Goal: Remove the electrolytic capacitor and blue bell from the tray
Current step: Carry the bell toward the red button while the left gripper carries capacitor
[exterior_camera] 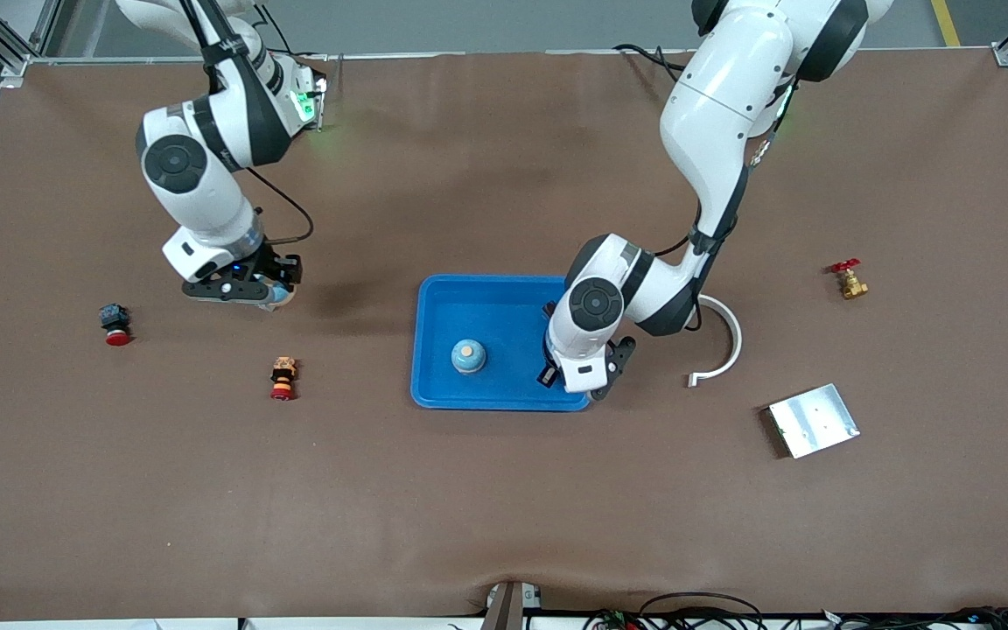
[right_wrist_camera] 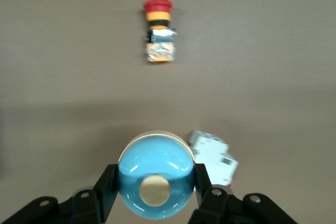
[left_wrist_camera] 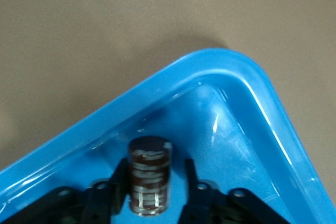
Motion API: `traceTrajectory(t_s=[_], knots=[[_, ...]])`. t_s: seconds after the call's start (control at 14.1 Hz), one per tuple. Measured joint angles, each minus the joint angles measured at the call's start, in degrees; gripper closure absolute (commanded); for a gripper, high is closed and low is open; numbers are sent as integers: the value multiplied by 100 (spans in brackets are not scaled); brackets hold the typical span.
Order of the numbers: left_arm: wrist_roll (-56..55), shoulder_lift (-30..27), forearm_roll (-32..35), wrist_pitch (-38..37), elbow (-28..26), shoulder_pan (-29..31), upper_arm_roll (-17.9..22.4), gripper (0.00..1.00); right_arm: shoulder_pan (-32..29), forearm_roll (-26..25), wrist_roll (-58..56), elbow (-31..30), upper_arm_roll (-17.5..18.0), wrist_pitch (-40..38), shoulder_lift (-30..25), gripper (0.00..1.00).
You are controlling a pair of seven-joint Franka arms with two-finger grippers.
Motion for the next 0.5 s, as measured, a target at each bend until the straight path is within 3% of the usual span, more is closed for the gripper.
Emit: traceTrajectory(t_s=[0.14, 0.5], knots=[[0, 0, 0, 2, 15, 0, 2, 89, -453, 12, -681, -263, -3, 4, -232, 100], [-3, -22, 0, 8, 100, 15, 12, 90, -1549, 127, -2645, -737, -201, 134, -631, 100]])
